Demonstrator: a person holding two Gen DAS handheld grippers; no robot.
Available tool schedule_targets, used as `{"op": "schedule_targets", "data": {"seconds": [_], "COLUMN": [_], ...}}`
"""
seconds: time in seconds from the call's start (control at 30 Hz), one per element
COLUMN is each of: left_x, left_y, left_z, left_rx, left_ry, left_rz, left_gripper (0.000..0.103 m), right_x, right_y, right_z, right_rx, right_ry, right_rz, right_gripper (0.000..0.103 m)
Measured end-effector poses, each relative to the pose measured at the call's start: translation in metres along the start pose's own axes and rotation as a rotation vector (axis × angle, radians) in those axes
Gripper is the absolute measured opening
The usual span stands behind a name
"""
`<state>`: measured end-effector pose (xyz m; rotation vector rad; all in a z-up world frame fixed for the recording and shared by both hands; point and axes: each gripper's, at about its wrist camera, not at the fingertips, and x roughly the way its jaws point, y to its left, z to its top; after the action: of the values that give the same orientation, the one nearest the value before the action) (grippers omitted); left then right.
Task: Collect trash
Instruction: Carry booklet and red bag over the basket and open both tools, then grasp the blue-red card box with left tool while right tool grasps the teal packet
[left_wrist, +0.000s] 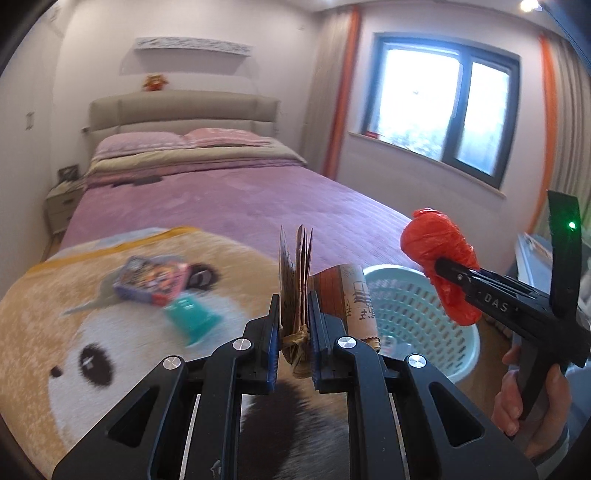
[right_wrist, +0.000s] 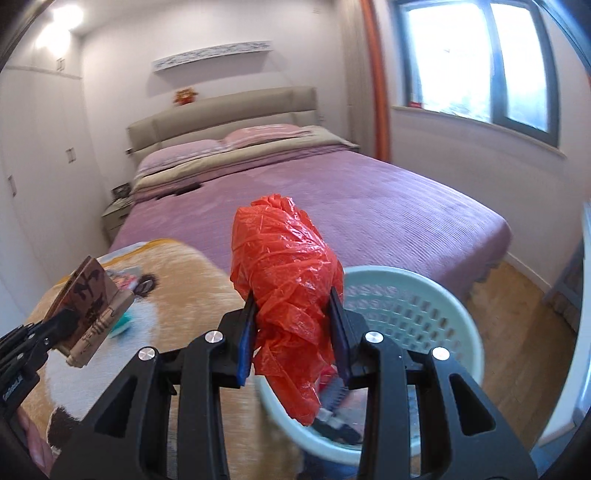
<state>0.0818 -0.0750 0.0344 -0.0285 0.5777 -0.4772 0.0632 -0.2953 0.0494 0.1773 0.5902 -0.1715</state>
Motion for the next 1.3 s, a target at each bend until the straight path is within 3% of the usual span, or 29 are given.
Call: {"op": "schedule_targets", "data": {"seconds": [0.4,0.67,0.87,0.9,0.93,0.97,1.0,1.3], "left_x": [0.082,0.142,0.158,0.158,0.159,0.16,0.158,0.113], "left_y": [-0.069,-0.084,-0.083,-0.083,-0.084,-0.081,-0.078,-0.05], "left_z": [0.019,0.013,0.009,0.008,0.007,0.006,0.005,0.007], "left_rx": [0.113,0.085,0.068,0.072,0.077,0.077,0.069,0.014], "left_ry": [0.098,0.199,0.229,0.229,0.233,0.243,0.233,0.176], "left_rz": [-0.121,-0.175,-0.188,-0.183,-0.178,-0.172,-0.166,-0.176], "left_gripper": [0.011,0.011,0.013,0.017,0.04,0.07,0.076,0.078], "right_x": [0.04,0.065,0.07,0.071,0.071,0.071,0.07,0.051], "right_y": [-0.07,-0.092,-0.098,-0.097,-0.097,-0.096,-0.095,-0.075], "right_z": [0.0,-0.006,-0.012,-0.013,-0.014,-0.014,-0.015,-0.015], "right_rx": [0.134,0.196,0.233,0.231,0.227,0.226,0.231,0.22], "right_ry": [0.106,0.173,0.199,0.201,0.202,0.203,0.199,0.171], "right_rz": [-0.113,-0.13,-0.132,-0.138,-0.139,-0.137,-0.138,-0.098], "right_gripper": [0.032,0.032,0.044,0.045,0.049,0.059,0.066,0.066]}}
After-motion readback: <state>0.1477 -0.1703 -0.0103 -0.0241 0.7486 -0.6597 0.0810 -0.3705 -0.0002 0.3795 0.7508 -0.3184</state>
